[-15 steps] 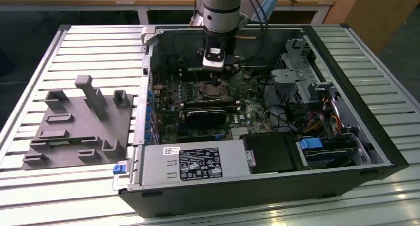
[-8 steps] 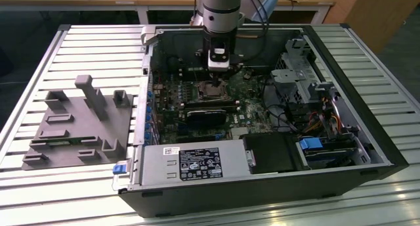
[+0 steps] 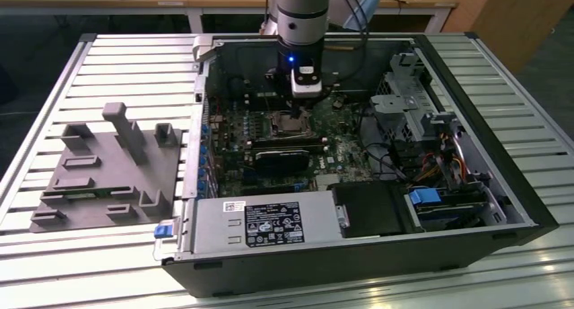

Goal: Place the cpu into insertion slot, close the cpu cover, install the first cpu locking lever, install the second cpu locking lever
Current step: 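Close the cpu cover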

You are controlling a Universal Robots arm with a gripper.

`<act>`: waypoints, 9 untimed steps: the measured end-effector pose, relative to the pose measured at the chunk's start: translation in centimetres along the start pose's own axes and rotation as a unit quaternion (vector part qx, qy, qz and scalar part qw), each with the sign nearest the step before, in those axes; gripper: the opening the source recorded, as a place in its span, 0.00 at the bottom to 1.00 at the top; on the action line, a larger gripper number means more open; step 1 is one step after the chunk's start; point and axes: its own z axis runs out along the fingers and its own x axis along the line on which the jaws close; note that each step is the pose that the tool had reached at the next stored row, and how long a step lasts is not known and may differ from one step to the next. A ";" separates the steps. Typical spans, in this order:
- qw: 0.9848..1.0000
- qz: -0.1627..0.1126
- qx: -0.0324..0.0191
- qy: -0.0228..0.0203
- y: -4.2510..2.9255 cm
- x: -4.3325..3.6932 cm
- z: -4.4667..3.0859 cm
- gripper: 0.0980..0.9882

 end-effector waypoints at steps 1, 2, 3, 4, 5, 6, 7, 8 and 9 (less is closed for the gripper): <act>1.000 -0.009 0.000 0.000 0.00 0.00 0.00 0.00; 1.000 -0.019 -0.001 0.000 0.00 0.00 0.00 0.00; 1.000 -0.028 -0.001 0.000 0.00 0.00 0.00 0.00; 0.999 -0.037 -0.002 0.000 0.00 0.00 0.00 0.00; 0.999 -0.046 -0.002 0.000 0.00 0.00 0.01 0.00; 0.998 -0.055 -0.002 0.000 0.00 0.00 0.01 0.00; 0.998 -0.064 -0.003 0.000 0.00 0.00 0.01 0.00; 0.997 -0.073 -0.003 0.000 0.00 0.00 0.01 0.00; 0.997 -0.082 -0.004 0.000 0.00 0.00 0.01 0.00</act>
